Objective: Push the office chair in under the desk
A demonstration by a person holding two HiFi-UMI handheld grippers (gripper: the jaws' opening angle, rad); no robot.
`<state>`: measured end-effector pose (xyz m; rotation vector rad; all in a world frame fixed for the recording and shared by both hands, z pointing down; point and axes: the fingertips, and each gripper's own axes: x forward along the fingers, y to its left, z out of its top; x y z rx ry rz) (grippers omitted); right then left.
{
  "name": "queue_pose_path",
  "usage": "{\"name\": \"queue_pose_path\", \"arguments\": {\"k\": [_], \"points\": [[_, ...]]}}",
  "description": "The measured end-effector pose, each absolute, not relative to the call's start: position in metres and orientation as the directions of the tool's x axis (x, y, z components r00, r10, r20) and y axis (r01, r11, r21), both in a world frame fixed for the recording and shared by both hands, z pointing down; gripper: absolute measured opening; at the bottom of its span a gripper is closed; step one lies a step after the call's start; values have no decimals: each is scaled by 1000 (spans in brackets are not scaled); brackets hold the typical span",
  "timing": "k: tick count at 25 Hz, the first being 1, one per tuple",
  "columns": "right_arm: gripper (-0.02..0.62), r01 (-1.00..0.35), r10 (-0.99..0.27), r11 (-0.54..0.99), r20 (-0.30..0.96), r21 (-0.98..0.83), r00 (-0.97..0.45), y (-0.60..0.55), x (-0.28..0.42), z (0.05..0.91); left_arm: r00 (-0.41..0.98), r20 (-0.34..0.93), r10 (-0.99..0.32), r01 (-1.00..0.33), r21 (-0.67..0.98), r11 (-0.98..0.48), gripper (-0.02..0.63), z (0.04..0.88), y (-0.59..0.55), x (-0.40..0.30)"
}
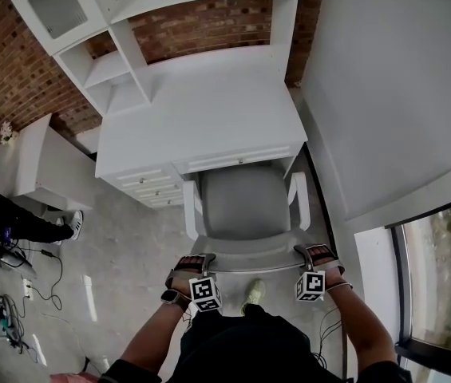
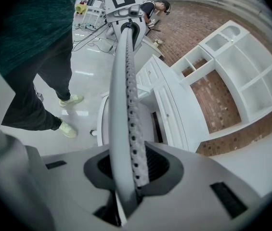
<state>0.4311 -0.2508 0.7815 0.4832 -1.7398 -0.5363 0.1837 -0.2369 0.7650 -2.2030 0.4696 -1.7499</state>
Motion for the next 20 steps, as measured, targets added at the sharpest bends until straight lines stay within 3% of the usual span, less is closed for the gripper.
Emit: {"name": "queue_pose_path", "arguments": {"k": [20], "points": [[77,-9,-566,813,786,583,-247,-298,426,786,190,858,-477,-118,-463,-879,104,767,-275,179]]}}
